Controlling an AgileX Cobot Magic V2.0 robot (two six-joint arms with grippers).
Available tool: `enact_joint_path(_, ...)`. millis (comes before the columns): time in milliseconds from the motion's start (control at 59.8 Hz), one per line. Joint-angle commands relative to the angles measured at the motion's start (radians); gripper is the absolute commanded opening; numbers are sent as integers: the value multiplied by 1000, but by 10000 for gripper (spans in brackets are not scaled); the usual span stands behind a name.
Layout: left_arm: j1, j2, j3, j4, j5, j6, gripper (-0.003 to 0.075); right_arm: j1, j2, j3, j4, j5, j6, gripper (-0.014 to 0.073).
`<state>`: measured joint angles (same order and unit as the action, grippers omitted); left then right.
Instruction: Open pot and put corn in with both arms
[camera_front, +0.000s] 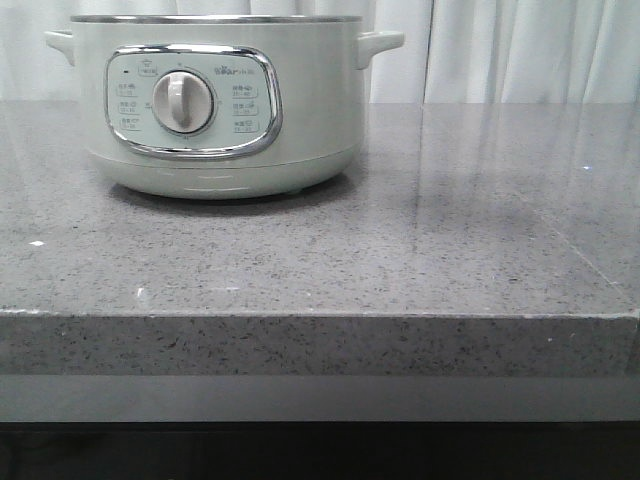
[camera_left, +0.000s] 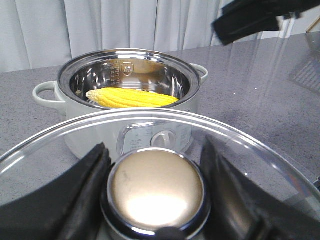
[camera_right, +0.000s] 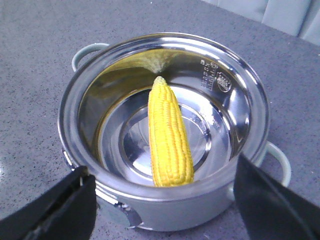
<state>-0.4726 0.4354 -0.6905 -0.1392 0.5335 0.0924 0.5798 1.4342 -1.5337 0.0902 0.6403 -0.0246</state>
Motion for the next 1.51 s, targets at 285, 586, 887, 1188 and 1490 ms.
enact_joint_path(285, -6, 1, -38, -17, -158, -6, 219, 3, -420, 391, 6, -261, 3, 582)
enact_joint_path(586, -6, 1, -38, -17, -158, -6, 219, 3, -659, 662, 6, -314, 3, 582)
enact_joint_path(887, -6, 1, -38, -17, -158, -6, 219, 3, -761, 731, 6, -329, 3, 582)
enact_joint_path(1188, -6, 1, -38, -17, -158, -6, 219, 3, -761, 731, 6, -327, 3, 582)
enact_joint_path(1490, -6, 1, -38, -17, -158, -6, 219, 3, -761, 731, 6, -327, 3, 582)
